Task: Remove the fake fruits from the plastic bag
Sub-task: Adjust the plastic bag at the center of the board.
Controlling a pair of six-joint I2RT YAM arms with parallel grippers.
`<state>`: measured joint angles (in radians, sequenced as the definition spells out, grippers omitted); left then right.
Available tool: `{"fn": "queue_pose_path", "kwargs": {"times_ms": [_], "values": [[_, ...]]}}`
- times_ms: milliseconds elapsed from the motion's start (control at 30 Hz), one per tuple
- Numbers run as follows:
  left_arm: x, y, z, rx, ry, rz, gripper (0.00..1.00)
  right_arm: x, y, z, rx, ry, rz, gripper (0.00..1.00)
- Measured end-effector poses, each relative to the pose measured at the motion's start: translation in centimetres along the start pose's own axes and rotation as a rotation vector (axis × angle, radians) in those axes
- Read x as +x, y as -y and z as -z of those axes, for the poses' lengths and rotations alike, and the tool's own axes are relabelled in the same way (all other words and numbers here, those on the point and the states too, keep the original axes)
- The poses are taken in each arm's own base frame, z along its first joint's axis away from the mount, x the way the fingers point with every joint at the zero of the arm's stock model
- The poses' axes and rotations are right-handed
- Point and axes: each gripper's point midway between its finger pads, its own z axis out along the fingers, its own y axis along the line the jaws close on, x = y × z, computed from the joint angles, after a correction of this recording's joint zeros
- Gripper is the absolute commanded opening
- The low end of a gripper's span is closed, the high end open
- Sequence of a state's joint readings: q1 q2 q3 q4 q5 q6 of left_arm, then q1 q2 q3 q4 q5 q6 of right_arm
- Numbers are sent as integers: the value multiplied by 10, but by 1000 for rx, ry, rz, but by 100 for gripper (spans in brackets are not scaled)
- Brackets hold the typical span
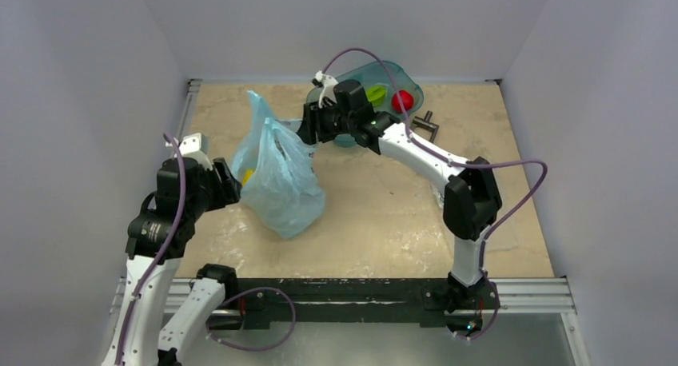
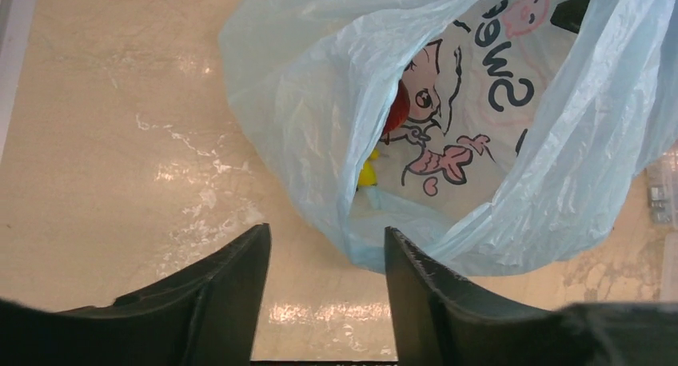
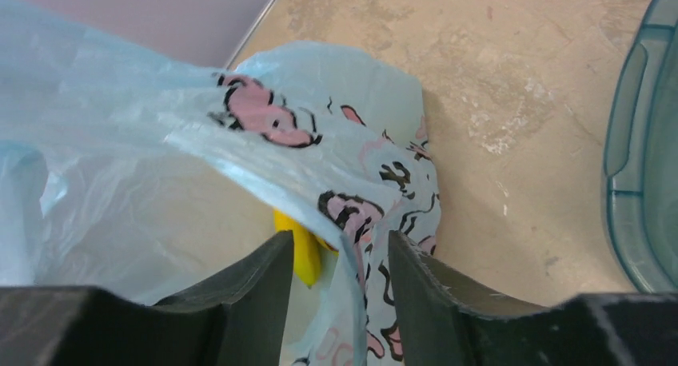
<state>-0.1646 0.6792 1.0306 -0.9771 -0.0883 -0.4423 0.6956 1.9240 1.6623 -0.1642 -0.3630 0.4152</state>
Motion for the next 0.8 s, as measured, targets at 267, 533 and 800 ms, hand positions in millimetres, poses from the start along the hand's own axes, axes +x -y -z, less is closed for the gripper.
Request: {"fn": "queue_pose_path", "kwargs": {"times_ms": [267,533,800], "values": [[-35,32,21,149,59,-82,75,-22,-23,53,107,70,88,99],[-99,80,14,297,129,-158,78,-58,-78,105,9,254,201,99],[-136,87,-22,247,145,-202,80,-43,-105,63,-72,239,278,98]]}}
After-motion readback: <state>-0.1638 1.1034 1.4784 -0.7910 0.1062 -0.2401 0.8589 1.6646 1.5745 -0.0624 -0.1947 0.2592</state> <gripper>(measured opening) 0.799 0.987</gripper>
